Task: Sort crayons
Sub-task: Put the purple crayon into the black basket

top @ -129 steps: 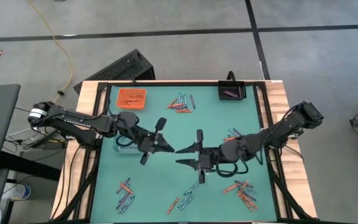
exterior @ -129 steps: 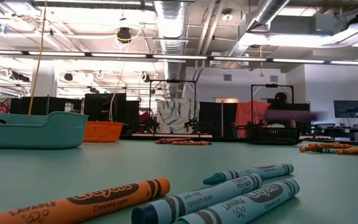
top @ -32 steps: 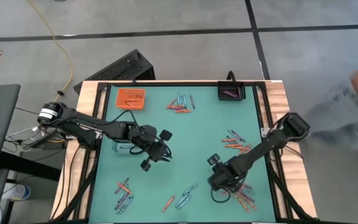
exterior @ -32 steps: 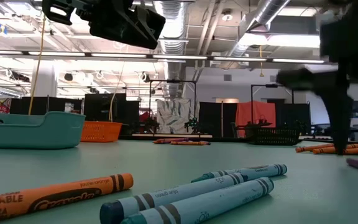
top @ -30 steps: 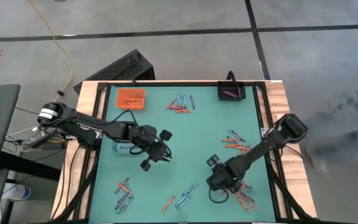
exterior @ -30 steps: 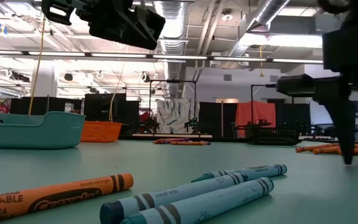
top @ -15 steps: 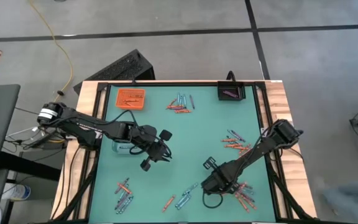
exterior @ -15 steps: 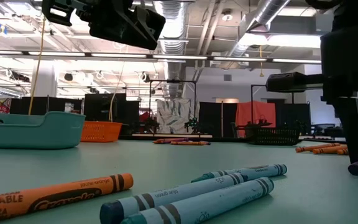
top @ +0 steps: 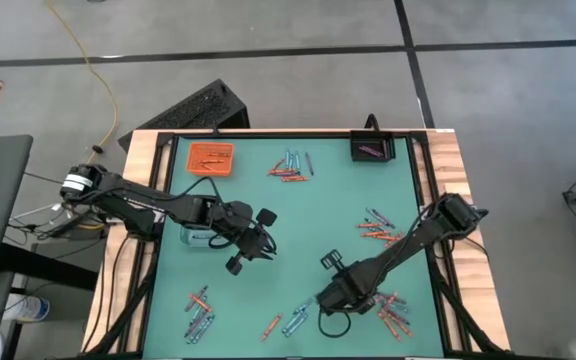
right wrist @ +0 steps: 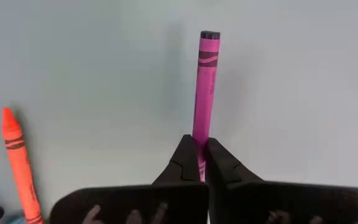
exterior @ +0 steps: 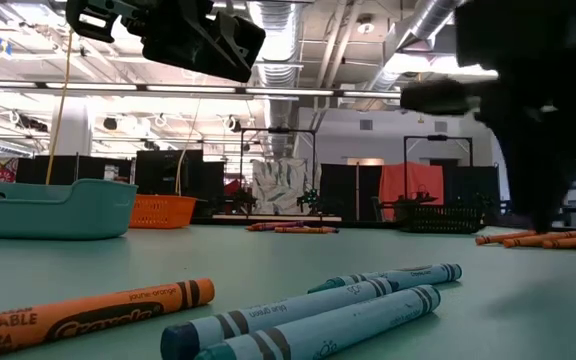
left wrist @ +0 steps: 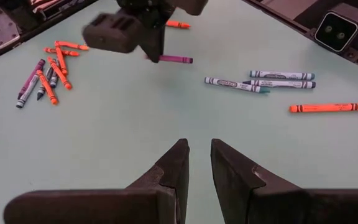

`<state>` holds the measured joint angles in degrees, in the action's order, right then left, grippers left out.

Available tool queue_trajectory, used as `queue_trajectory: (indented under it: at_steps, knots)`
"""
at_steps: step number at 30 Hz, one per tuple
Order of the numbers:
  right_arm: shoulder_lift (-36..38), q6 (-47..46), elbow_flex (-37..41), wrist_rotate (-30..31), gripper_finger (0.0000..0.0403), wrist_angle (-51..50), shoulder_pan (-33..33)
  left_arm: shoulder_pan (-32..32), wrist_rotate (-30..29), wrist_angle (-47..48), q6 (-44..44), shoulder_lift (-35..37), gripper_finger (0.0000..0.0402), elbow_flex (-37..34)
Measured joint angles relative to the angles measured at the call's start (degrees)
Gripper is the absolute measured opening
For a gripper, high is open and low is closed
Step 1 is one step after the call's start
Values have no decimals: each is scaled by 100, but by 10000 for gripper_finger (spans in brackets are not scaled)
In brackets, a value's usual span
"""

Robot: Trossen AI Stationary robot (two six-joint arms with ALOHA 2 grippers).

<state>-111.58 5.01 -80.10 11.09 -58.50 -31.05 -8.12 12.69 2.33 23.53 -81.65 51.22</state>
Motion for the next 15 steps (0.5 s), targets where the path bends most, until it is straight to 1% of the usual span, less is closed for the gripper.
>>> queue_trajectory:
  at_steps: [4,8,15]
  knots:
    - [3,-259,-337,589,0,-360,281,1,0,2,0,0,57,0]
    - [5,-369,-492,1031,0,-573,801,2,0,51,0,0,57,0]
    - [156,11,-500,1363,0,-636,2043,-12,2,365,-59,0,57,2]
